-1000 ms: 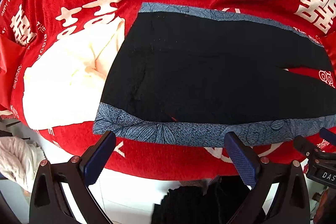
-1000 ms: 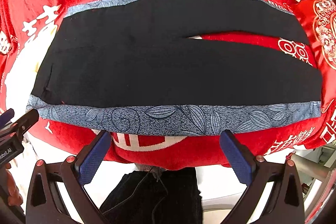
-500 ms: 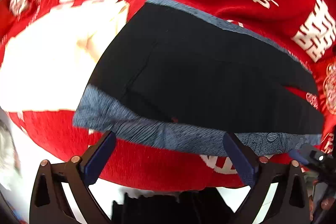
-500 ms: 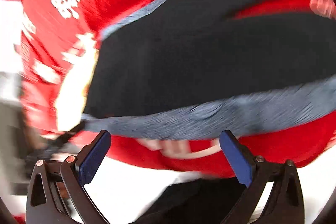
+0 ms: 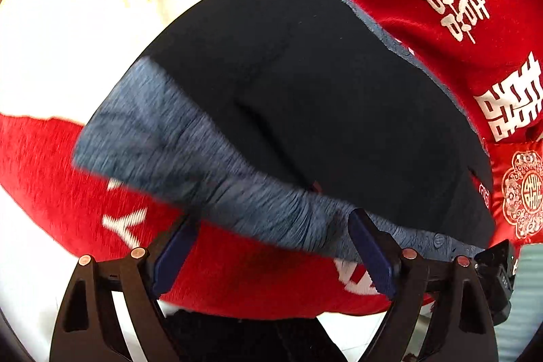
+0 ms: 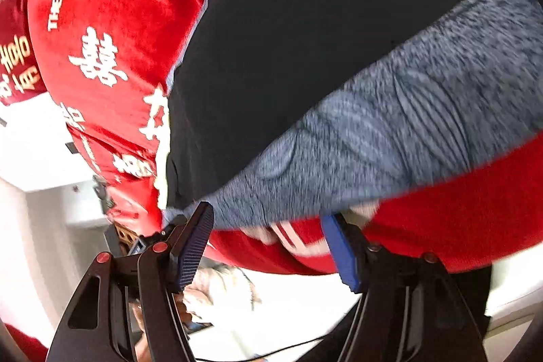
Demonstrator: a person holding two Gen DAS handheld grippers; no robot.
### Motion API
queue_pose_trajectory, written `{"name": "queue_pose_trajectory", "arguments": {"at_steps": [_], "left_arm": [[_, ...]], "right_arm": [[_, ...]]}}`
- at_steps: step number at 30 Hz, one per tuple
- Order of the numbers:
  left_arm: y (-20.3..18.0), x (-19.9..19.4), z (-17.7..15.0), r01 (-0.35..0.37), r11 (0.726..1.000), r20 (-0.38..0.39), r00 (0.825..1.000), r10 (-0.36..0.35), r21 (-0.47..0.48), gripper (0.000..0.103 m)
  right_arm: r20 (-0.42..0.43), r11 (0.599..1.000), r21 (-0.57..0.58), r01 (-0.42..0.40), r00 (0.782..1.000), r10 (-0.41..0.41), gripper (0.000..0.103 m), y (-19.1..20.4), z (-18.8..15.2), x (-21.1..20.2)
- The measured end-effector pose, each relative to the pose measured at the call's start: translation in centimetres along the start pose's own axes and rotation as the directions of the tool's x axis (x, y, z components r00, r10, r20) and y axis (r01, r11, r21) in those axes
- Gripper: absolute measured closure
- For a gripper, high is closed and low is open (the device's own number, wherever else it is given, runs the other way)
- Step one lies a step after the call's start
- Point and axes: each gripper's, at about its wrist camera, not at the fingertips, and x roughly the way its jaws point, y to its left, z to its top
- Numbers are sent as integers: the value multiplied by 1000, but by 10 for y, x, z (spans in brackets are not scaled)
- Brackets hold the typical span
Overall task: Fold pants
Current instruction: 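Grasp the grey waistband with both grippers and lift it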
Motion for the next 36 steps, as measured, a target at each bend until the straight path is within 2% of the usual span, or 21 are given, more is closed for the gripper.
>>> {"name": "queue_pose_trajectory", "arguments": {"at_steps": [3,5,6,7,8,9,10,11,15,18,22,25,28,30,32,36], "left_arm": [[2,15,3,-17,1000,-26,1000,16,-3,13],[3,20,10,-26,1000,-31,999,25,-17,13],[2,20,11,-28,999,-17,999,28,-22,16],[-2,18,11,-27,999,-6,1000,27,-20,38],[-4,18,15,-16,1000,-7,1000,16,-6,57],[-7,18,15,-3,1000,-16,1000,3,0,63],[-10,17,16,7,1000,-17,1000,-7,3,73],[-16,15,19,2,1000,-15,1000,-2,15,79],[-32,-14,36,21,999,34,999,-23,35,79],[-46,-36,55,42,998,72,996,-45,42,79],[-84,-51,105,32,997,140,989,-43,77,79],[-99,-53,135,26,996,189,981,-42,85,79],[-115,-33,181,7,997,214,977,-22,72,79],[-123,-10,209,-40,997,224,974,24,66,79],[-128,19,233,-78,996,216,974,66,49,79],[-123,72,257,-152,988,189,971,146,15,79]], "right_arm": [[10,1000,-3,-20,1000,21,34,2,2,0],[15,1000,-1,-20,1000,20,40,-2,1,-3],[19,999,12,-31,999,31,46,-5,2,-4],[24,998,32,-46,999,46,59,-9,3,-3],[28,997,55,-58,998,56,66,-12,5,-2],[30,996,73,-59,998,57,82,-13,7,0],[31,996,79,-46,999,44,96,-12,9,0],[37,997,72,-23,999,21,96,-9,9,-3],[56,999,-34,31,998,-30,97,32,13,-22],[51,989,-135,53,998,-46,97,71,31,-37],[49,966,-250,69,997,-59,97,120,82,-45],[29,948,-308,76,997,-70,97,146,129,-38],[0,930,-352,110,993,-117,97,165,186,-16],[-28,922,-366,125,989,-145,97,172,218,5],[-61,911,-385,147,981,-184,97,164,247,25],[-123,895,-402,195,957,-264,96,147,293,73]]}}
